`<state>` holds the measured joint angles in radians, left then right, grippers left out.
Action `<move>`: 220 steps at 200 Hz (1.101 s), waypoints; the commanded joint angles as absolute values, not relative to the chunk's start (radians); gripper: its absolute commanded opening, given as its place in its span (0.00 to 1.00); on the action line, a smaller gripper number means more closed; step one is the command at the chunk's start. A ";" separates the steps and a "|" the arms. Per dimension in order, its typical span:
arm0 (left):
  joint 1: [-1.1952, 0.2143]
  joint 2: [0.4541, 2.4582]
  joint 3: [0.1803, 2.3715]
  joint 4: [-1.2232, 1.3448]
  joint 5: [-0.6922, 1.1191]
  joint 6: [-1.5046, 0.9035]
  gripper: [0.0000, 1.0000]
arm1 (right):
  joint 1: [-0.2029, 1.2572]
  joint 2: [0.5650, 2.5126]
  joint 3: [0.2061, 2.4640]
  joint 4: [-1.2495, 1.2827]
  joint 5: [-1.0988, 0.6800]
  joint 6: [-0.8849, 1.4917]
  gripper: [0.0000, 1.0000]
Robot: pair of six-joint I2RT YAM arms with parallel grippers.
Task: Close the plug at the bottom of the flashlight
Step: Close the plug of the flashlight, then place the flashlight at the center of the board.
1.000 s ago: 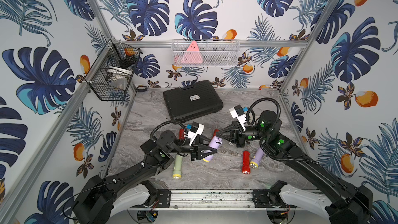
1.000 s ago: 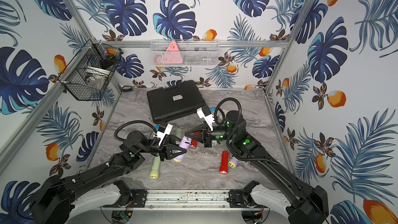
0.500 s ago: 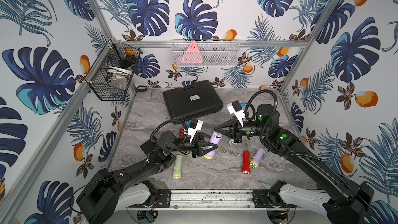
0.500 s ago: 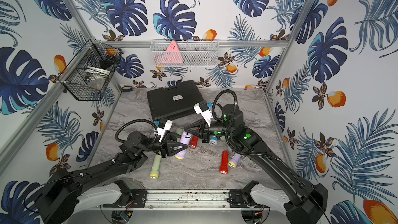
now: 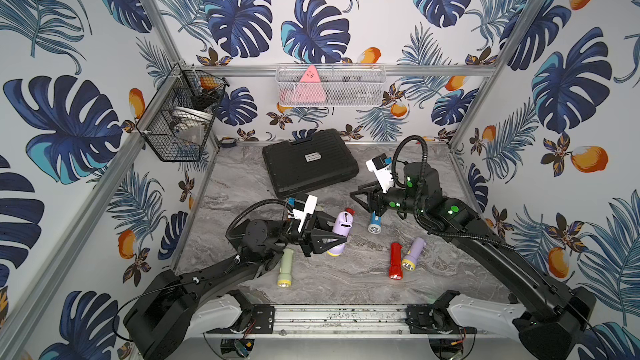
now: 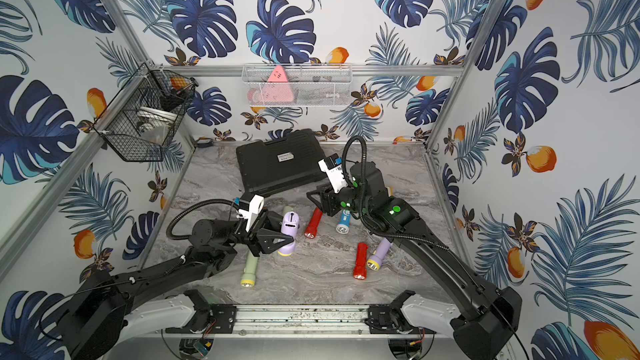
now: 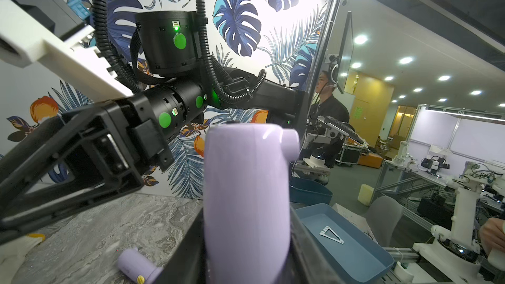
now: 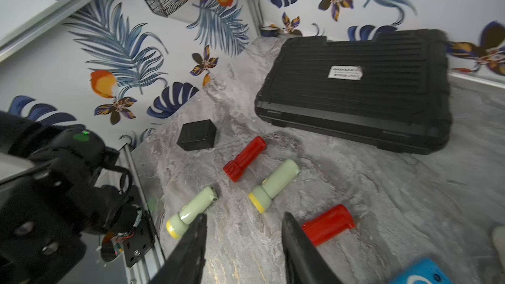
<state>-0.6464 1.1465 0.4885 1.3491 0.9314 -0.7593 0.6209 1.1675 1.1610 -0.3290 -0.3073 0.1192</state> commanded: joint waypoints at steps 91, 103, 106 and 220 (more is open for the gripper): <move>-0.647 0.839 0.495 0.539 0.538 -0.419 0.00 | 0.612 1.128 1.004 -0.330 0.107 0.292 0.89; -0.650 0.808 0.516 0.390 0.432 -0.419 0.00 | 0.611 1.110 0.967 -0.334 0.143 0.340 1.00; -0.653 0.802 0.522 0.353 0.408 -0.420 0.00 | 0.609 1.106 0.958 -0.337 0.148 0.350 1.00; -0.996 0.850 0.615 -0.488 -0.314 -0.840 0.00 | 0.517 1.079 0.904 -0.403 0.105 0.444 1.00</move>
